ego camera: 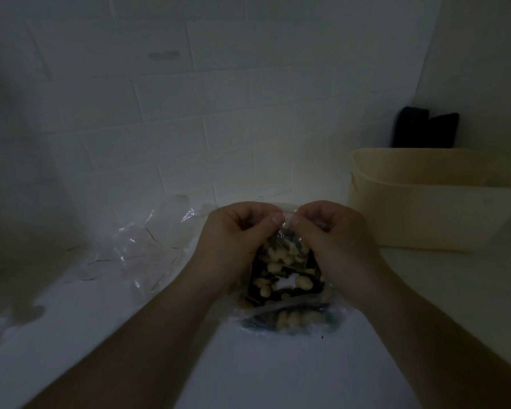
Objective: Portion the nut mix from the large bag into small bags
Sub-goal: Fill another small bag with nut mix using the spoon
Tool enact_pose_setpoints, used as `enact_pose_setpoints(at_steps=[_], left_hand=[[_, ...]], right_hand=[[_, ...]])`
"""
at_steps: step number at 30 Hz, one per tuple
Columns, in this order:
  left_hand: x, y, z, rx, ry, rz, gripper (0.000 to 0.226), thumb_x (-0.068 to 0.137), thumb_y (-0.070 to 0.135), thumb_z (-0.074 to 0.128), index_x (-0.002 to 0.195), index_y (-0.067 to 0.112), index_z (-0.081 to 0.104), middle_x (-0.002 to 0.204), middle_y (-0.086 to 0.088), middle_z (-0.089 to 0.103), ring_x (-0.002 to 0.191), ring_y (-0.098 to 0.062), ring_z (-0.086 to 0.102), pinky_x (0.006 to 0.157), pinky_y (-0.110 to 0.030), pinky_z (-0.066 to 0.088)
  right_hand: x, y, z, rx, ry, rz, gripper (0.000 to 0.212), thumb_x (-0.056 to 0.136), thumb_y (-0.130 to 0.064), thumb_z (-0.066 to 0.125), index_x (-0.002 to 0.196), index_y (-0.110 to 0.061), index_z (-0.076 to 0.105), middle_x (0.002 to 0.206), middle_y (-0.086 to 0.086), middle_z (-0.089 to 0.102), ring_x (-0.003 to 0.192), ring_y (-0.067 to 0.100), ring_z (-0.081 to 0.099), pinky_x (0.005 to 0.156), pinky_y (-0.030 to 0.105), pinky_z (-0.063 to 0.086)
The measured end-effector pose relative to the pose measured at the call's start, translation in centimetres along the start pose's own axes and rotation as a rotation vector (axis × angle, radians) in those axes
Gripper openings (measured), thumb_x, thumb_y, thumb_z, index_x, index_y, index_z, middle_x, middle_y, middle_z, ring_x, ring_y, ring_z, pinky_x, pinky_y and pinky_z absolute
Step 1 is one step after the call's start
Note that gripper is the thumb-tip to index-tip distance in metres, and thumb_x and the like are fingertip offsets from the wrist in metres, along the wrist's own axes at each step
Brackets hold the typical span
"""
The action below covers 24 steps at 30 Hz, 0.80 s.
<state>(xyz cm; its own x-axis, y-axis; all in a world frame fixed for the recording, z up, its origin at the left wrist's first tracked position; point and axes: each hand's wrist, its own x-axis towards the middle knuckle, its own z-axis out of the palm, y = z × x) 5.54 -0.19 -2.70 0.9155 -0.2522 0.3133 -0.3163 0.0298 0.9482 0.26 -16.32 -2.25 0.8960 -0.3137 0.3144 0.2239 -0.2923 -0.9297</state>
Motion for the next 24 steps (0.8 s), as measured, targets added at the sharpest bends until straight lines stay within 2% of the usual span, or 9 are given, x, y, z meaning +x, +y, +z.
enact_pose_setpoints(at_steps=[7, 12, 17, 21, 24], left_hand=[[-0.11, -0.19, -0.03, -0.017, -0.021, -0.009, 0.010, 0.097, 0.007, 0.069, 0.091, 0.006, 0.078, 0.086, -0.010, 0.079, 0.079, -0.017, 0.075, 0.075, -0.028, 0.062], [-0.14, -0.29, 0.08, 0.019, -0.074, 0.000, 0.013, 0.099, 0.008, 0.067, 0.092, 0.008, 0.077, 0.087, -0.008, 0.079, 0.082, -0.017, 0.074, 0.081, -0.034, 0.063], [-0.16, 0.06, 0.02, 0.028, -0.034, -0.008, 0.009, 0.096, 0.010, 0.071, 0.096, 0.009, 0.080, 0.089, -0.003, 0.081, 0.085, -0.015, 0.077, 0.077, -0.025, 0.061], [-0.06, -0.03, -0.04, 0.012, -0.026, -0.006, 0.010, 0.097, 0.008, 0.070, 0.098, 0.007, 0.080, 0.092, -0.005, 0.081, 0.088, -0.015, 0.077, 0.080, -0.023, 0.060], [0.03, 0.05, -0.10, -0.004, 0.001, -0.013, 0.012, 0.097, 0.010, 0.069, 0.093, 0.011, 0.080, 0.089, -0.005, 0.081, 0.084, -0.015, 0.077, 0.076, -0.024, 0.059]], right_hand=[[-0.30, -0.01, 0.00, 0.043, -0.051, 0.036, 0.006, 0.090, -0.031, 0.078, 0.087, -0.026, 0.077, 0.079, -0.010, 0.077, 0.074, 0.004, 0.073, 0.068, 0.024, 0.056], [-0.24, 0.02, 0.23, -0.006, -0.055, 0.015, 0.009, 0.091, -0.026, 0.076, 0.082, -0.026, 0.077, 0.080, -0.009, 0.077, 0.077, 0.006, 0.074, 0.073, 0.029, 0.058], [0.03, 0.03, 0.03, -0.015, -0.021, 0.001, 0.011, 0.088, -0.030, 0.080, 0.079, -0.025, 0.076, 0.074, -0.012, 0.076, 0.073, 0.003, 0.072, 0.070, 0.026, 0.056], [-0.02, 0.06, -0.19, 0.012, -0.013, 0.015, 0.008, 0.085, -0.028, 0.083, 0.080, -0.025, 0.078, 0.077, -0.011, 0.078, 0.075, 0.003, 0.074, 0.067, 0.021, 0.056], [0.22, 0.09, -0.67, 0.019, 0.016, 0.044, 0.010, 0.084, -0.025, 0.083, 0.076, -0.025, 0.077, 0.075, -0.007, 0.077, 0.073, 0.008, 0.074, 0.067, 0.028, 0.058]])
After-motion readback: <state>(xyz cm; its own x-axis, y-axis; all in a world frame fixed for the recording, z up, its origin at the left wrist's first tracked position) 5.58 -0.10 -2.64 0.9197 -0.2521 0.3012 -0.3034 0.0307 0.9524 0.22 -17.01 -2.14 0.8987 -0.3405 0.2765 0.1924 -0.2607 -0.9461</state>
